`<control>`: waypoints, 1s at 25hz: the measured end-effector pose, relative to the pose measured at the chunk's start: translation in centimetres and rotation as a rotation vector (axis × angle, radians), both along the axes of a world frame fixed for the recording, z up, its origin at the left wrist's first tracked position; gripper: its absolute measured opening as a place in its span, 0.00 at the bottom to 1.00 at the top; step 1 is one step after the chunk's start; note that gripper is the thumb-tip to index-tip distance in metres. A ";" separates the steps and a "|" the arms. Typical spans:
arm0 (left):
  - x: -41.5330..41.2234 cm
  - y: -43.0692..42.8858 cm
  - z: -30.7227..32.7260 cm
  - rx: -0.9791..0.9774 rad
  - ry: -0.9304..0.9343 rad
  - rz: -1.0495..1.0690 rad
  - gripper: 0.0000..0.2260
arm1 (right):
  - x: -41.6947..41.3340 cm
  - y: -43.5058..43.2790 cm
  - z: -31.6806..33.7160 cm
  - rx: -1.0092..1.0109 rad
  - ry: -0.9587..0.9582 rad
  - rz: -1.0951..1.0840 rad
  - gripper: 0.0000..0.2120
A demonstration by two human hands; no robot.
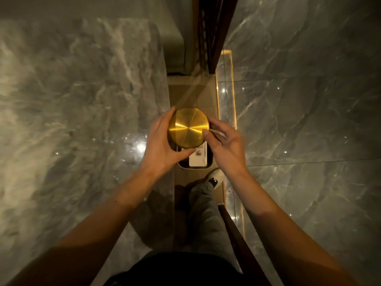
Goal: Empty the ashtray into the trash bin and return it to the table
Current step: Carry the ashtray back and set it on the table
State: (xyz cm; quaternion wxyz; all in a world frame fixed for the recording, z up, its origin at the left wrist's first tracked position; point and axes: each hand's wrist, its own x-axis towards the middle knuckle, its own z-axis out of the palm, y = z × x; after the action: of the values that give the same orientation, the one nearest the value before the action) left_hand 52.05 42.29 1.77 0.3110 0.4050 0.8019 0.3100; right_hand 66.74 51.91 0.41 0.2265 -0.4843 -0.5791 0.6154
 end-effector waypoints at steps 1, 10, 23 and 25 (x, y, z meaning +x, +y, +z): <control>-0.9 -1.2 0.9 0.017 0.003 0.016 0.48 | -1.1 -1.1 0.9 0.007 -0.001 0.005 0.16; -8.9 -11.5 4.2 0.059 0.029 0.217 0.45 | -12.0 -11.1 6.6 0.194 -0.116 0.106 0.16; -9.3 -16.8 7.5 0.337 -0.529 0.725 0.13 | -14.8 -19.0 9.2 0.072 0.029 -0.235 0.14; -8.8 -17.2 8.0 0.314 -0.590 0.690 0.17 | -14.0 -18.5 9.3 -0.053 0.104 -0.168 0.17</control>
State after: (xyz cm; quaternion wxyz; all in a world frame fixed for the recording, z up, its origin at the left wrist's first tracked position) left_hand 43.22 25.12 9.78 0.3396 0.0521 0.7104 0.6142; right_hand 52.77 33.40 9.71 0.2944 -0.5042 -0.5075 0.6337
